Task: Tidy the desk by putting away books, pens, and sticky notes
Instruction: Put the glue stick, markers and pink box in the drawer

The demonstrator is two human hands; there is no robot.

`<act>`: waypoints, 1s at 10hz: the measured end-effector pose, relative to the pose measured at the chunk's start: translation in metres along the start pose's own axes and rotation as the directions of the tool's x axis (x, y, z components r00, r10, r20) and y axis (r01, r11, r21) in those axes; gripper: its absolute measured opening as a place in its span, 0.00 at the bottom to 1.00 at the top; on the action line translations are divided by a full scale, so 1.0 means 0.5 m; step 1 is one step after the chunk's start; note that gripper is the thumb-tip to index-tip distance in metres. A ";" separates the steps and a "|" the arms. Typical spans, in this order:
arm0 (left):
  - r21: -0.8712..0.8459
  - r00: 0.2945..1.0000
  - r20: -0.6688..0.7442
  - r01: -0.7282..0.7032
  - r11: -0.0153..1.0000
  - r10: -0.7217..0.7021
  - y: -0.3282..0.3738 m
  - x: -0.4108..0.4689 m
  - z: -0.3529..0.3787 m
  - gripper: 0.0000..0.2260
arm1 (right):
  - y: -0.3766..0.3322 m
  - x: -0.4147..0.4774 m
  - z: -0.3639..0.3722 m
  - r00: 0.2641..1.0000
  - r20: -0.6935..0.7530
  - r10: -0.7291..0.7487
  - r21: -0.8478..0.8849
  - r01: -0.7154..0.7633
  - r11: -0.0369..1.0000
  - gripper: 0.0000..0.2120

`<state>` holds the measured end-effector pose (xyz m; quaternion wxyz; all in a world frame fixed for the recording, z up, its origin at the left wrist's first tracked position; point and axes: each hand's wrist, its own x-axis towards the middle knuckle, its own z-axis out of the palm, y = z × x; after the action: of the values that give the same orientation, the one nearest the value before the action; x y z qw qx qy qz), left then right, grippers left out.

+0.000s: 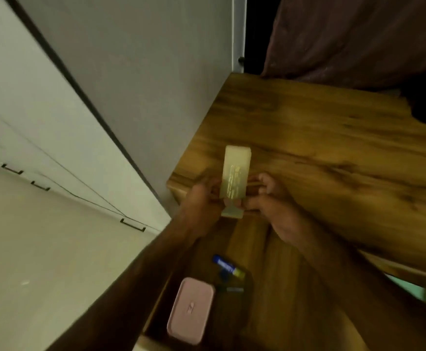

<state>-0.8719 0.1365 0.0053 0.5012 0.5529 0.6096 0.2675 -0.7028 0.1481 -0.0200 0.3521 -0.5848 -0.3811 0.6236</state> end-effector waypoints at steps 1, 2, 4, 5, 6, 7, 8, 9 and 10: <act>0.061 0.998 0.006 0.061 0.996 -0.061 -0.069 -0.107 0.019 0.18 | 0.092 -0.082 0.031 0.995 0.048 0.083 -0.033 -0.081 0.996 0.29; 0.088 0.984 0.072 0.156 0.984 -0.162 -0.137 -0.163 0.031 0.19 | 0.170 -0.128 0.065 0.982 0.080 0.172 -0.074 -0.166 0.983 0.27; 0.399 0.974 0.034 0.191 0.897 -0.222 -0.189 -0.150 0.028 0.19 | 0.216 -0.114 0.124 0.960 0.041 0.275 -0.140 -0.267 0.953 0.25; 0.522 0.971 0.003 0.203 0.828 -0.240 -0.190 -0.112 0.025 0.16 | 0.207 -0.087 0.143 0.952 -0.002 0.306 -0.154 -0.302 0.941 0.21; 0.637 0.976 -0.021 0.180 0.750 -0.216 -0.186 -0.081 0.031 0.15 | 0.205 -0.055 0.160 0.933 -0.069 0.353 -0.159 -0.360 0.919 0.15; 0.727 0.979 -0.038 0.166 0.666 -0.203 -0.187 -0.063 0.040 0.13 | 0.207 -0.033 0.167 0.924 -0.125 0.360 -0.215 -0.380 0.900 0.17; 0.778 0.983 -0.009 0.123 0.616 -0.186 -0.200 -0.051 0.052 0.13 | 0.215 -0.022 0.166 0.919 -0.151 0.363 -0.314 -0.393 0.864 0.17; 0.811 0.979 0.052 0.074 0.580 -0.198 -0.197 -0.051 0.051 0.13 | 0.240 -0.007 0.163 0.930 -0.168 0.327 -0.339 -0.366 0.867 0.14; 0.826 0.972 0.084 0.056 0.561 -0.221 -0.206 -0.045 0.061 0.16 | 0.256 0.008 0.164 0.935 -0.215 0.282 -0.341 -0.343 0.875 0.10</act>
<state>-0.8886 0.0834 -0.0889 0.2605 0.6932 0.6583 -0.1351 -0.7840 0.0874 -0.1335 0.1580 -0.7425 -0.3637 0.5399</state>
